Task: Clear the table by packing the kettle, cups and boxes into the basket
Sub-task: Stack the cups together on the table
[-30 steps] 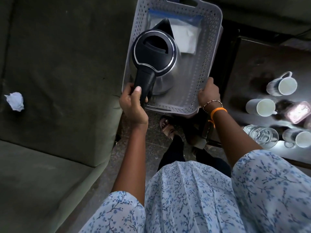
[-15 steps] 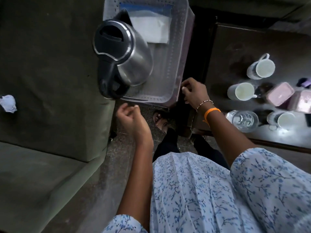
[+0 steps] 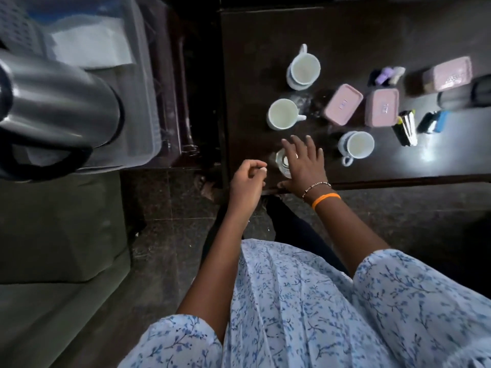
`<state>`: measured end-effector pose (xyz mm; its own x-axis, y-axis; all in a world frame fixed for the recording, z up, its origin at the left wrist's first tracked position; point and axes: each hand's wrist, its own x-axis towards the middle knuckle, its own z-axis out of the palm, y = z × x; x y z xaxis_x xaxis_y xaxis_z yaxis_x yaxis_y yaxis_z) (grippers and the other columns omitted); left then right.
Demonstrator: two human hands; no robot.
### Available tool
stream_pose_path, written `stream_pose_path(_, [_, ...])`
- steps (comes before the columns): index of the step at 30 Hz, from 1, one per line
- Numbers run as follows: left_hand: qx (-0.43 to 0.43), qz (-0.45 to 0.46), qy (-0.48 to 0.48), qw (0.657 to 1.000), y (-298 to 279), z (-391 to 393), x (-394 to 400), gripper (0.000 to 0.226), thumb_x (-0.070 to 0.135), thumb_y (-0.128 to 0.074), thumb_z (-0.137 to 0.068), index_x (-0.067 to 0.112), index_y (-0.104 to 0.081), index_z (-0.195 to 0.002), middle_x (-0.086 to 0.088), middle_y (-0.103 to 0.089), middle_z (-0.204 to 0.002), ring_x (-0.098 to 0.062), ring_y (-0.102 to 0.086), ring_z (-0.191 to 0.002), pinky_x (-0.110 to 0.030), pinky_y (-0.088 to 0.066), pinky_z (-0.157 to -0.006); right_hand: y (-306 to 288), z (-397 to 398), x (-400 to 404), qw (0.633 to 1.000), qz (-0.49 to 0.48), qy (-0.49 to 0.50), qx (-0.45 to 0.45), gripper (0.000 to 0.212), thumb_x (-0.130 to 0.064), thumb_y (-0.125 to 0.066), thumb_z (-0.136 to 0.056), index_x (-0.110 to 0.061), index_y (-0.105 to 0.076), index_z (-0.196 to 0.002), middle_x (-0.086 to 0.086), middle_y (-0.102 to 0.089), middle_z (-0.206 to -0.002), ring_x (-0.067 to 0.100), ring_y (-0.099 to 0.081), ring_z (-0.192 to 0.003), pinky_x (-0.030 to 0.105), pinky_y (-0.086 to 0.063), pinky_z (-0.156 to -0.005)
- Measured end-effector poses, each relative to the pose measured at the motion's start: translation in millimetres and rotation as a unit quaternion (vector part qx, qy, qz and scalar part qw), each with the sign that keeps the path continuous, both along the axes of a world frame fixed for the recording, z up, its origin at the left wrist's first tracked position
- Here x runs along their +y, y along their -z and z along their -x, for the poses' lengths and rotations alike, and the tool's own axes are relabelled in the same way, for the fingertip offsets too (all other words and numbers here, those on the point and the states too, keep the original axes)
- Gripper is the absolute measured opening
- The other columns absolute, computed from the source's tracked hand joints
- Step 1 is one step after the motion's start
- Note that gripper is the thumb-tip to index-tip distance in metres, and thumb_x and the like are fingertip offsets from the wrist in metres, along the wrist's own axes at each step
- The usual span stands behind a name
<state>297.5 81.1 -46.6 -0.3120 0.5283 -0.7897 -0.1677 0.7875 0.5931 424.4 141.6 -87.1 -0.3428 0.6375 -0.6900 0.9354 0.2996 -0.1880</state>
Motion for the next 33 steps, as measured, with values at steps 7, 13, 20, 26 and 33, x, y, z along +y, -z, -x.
stream_pose_path(7, [0.033, 0.022, 0.039, 0.998, 11, -25, 13, 0.016, 0.012, -0.050, -0.090, 0.025, -0.060, -0.085, 0.006, -0.056, -0.077, -0.006, -0.052, -0.064, -0.014, -0.044, -0.060, 20, -19, 14, 0.996, -0.032, -0.071, 0.041, 0.079, -0.003, -0.066, -0.073, -0.018, -0.027, -0.139, 0.012, -0.032, -0.143, 0.036, -0.037, -0.122, 0.046, -0.054, -0.080])
stream_pose_path(13, [0.048, 0.011, 0.026, 0.998, 6, -38, 33, 0.021, 0.014, -0.051, -0.090, 0.029, -0.060, -0.080, 0.009, -0.058, -0.075, -0.005, -0.053, -0.063, -0.021, -0.046, -0.066, 7, -30, 28, 0.996, -0.039, -0.035, 0.072, 0.081, -0.020, -0.075, -0.069, -0.021, -0.030, -0.136, 0.008, -0.038, -0.134, 0.031, -0.039, -0.117, 0.038, -0.050, -0.060])
stream_pose_path(20, [0.037, -0.045, 0.008, 0.998, -7, -52, 87, 0.024, 0.007, -0.050, -0.089, 0.026, -0.059, -0.078, 0.007, -0.057, -0.074, -0.005, -0.051, -0.064, -0.011, -0.045, -0.059, -38, -52, 69, 0.979, -0.124, 0.094, 0.131, 0.087, -0.039, -0.074, -0.057, -0.023, -0.037, -0.134, 0.009, -0.044, -0.128, 0.032, -0.042, -0.112, 0.039, -0.051, -0.065])
stream_pose_path(26, [0.020, -0.086, 0.018, 0.996, -12, -62, 129, 0.020, 0.009, -0.052, -0.089, 0.026, -0.060, -0.083, 0.006, -0.058, -0.082, -0.003, -0.053, -0.065, -0.015, -0.048, -0.065, -46, -71, 134, 0.958, -0.183, 0.171, 0.140, 0.086, -0.041, -0.073, -0.058, -0.025, -0.037, -0.135, 0.008, -0.043, -0.129, 0.031, -0.041, -0.117, 0.038, -0.046, -0.069])
stream_pose_path(33, [0.035, -0.092, 0.025, 0.995, -6, -82, 150, 0.018, 0.006, -0.048, -0.090, 0.018, -0.061, -0.092, 0.007, -0.059, -0.084, -0.003, -0.053, -0.068, -0.005, -0.045, -0.058, -19, -84, 204, 0.956, -0.197, 0.196, 0.091, 0.087, -0.031, -0.076, -0.057, -0.027, -0.036, -0.134, 0.007, -0.041, -0.132, 0.030, -0.040, -0.119, 0.037, -0.044, -0.068])
